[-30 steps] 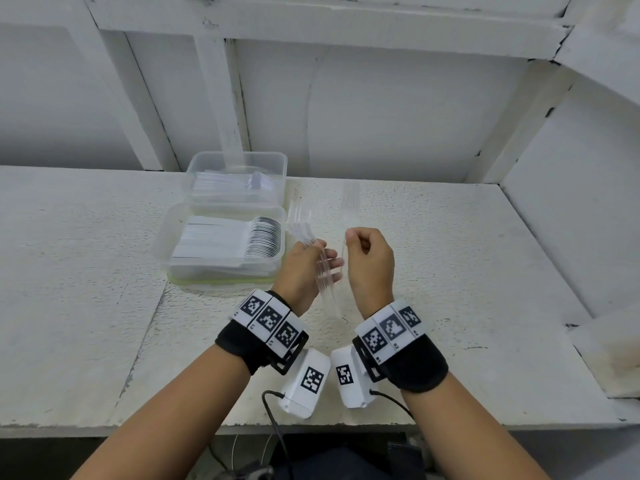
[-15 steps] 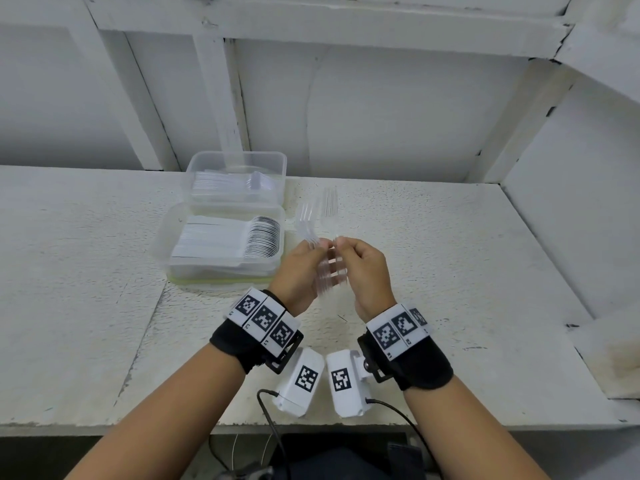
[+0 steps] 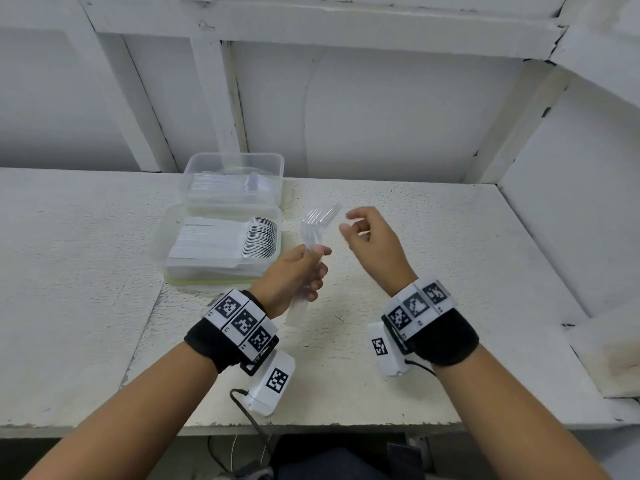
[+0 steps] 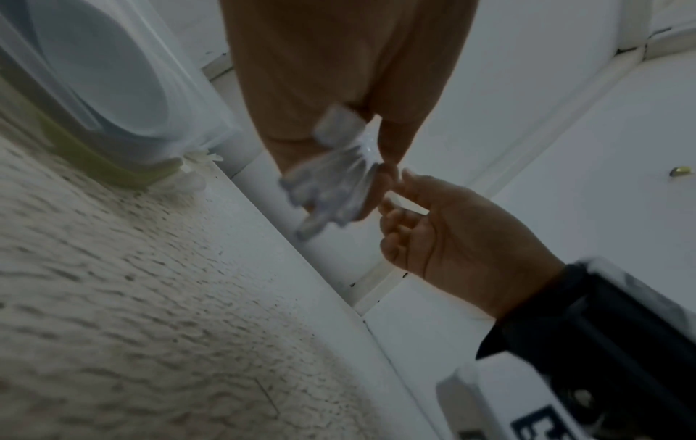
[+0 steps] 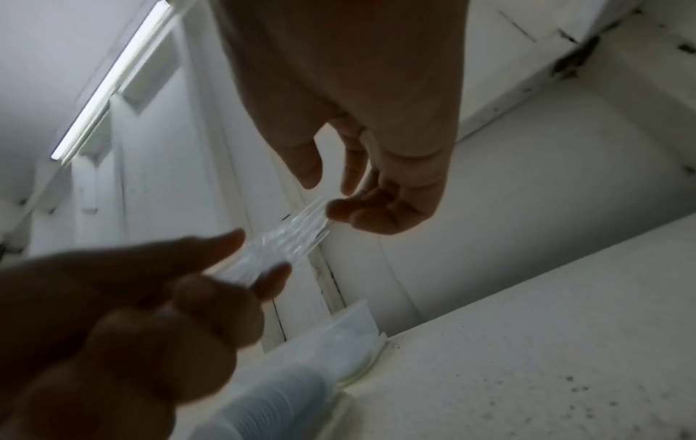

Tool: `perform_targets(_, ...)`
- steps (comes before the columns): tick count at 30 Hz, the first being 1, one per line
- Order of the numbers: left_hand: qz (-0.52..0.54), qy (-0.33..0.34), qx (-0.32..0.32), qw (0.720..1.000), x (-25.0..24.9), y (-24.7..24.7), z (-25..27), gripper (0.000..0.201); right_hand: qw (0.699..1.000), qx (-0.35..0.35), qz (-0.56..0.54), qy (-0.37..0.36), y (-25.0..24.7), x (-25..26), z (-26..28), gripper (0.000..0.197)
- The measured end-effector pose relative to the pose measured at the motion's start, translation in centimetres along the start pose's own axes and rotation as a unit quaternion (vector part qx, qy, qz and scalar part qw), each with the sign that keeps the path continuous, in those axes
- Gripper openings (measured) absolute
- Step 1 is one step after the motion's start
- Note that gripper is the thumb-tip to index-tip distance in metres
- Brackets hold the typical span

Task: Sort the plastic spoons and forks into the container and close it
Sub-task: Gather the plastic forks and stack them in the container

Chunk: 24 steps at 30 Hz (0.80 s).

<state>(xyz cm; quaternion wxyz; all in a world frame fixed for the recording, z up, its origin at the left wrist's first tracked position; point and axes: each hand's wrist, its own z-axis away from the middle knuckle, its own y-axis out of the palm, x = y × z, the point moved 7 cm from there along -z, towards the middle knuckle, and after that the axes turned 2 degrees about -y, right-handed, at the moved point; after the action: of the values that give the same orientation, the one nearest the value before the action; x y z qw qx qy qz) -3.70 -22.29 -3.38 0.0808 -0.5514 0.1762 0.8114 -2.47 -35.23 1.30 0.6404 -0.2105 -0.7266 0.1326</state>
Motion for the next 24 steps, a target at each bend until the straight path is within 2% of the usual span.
perform_targets(2,-0.038,0.001,0.006,0.999,-0.1,-0.1,0.1,0.008,0.999,0.015,-0.043,0.026,-0.4,0.2,-0.7,0.031)
perform_targets(4,-0.075,0.0,0.013,0.997,-0.2,-0.2,0.2,0.012,0.996,0.047,-0.074,0.028,0.1,0.6,-1.1,0.034)
perform_targets(9,-0.183,0.002,-0.007,0.983,-0.5,-0.5,0.2,0.022,0.988,0.064,-0.142,0.016,0.9,1.2,-1.2,0.017)
perform_targets(11,-0.218,0.005,-0.018,0.976,-0.8,-0.9,0.2,0.028,0.986,0.072,-0.153,0.015,1.2,1.1,-1.1,0.016)
perform_targets(13,-0.266,0.004,-0.023,0.964,-1.1,-1.2,0.1,0.033,0.992,0.077,-0.099,0.001,1.3,1.0,-1.1,0.02)
perform_targets(15,-0.324,0.003,-0.021,0.946,-1.5,-1.5,0.0,0.034,0.995,0.077,0.036,-0.056,1.2,1.3,-1.1,0.027)
perform_targets(17,-0.386,0.001,-0.005,0.923,-2.0,-2.0,-0.1,0.034,0.962,0.082,0.213,-0.149,1.1,2.1,-1.0,0.04)
perform_targets(19,-0.438,-0.002,0.025,0.899,-2.4,-2.2,-0.2,0.032,0.906,0.116,0.339,-0.227,1.4,3.0,-0.7,0.054)
perform_targets(22,-0.47,-0.011,0.057,0.881,-3.1,-2.4,-0.3,0.031,0.836,0.199,0.412,-0.302,2.8,3.6,-0.4,0.054)
perform_targets(24,-0.482,-0.014,0.075,0.873,-3.4,-2.6,-0.5,0.032,0.819,0.221,0.424,-0.316,3.6,3.7,-0.7,0.046)
